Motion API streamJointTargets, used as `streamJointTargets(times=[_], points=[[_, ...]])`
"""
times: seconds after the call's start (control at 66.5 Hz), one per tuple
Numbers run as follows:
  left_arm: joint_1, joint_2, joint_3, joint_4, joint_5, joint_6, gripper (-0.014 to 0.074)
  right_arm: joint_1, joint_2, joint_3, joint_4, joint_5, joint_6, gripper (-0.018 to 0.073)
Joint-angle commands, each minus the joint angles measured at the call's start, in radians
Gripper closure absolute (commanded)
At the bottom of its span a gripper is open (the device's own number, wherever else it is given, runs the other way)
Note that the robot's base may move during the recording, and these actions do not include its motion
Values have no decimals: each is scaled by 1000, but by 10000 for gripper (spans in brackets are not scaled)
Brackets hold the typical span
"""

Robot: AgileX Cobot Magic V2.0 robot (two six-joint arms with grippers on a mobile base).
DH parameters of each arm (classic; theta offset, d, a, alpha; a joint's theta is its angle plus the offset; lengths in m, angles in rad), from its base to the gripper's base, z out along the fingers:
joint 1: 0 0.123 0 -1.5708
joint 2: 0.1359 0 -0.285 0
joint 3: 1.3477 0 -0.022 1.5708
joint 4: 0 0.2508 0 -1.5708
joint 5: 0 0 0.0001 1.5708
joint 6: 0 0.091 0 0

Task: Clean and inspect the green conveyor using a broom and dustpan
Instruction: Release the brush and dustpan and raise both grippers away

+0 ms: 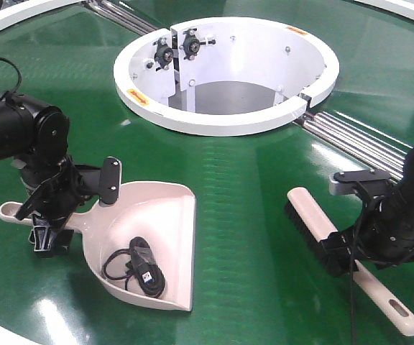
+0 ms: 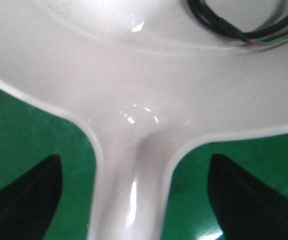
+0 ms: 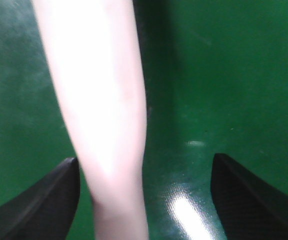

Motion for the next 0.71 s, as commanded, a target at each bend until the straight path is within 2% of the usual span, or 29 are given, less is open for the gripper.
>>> streamJointTargets(times=[0.0, 0.211, 0.316, 0.436, 0.617, 0.692], points=[[-9, -65, -27, -16, 21, -13, -12, -2, -65, -26, 3, -17, -6, 29], [-9, -134, -27, -37, 50, -13, 4, -2, -152, -26, -1, -45, -6, 29], [-9, -178, -27, -34, 74, -58, 15, -2, -196, -54, -7, -63, -6, 29], [-9, -238, -27, -1, 71, -149, 20, -2, -232, -132, -6, -49, -6, 31], [-9, -337, -27, 7, 48, -384, 20, -2, -270, -256, 1, -66, -5, 31], [-9, -381, -27, 16, 11, -449, 20, -2, -287, -284, 1, -88, -1, 31]])
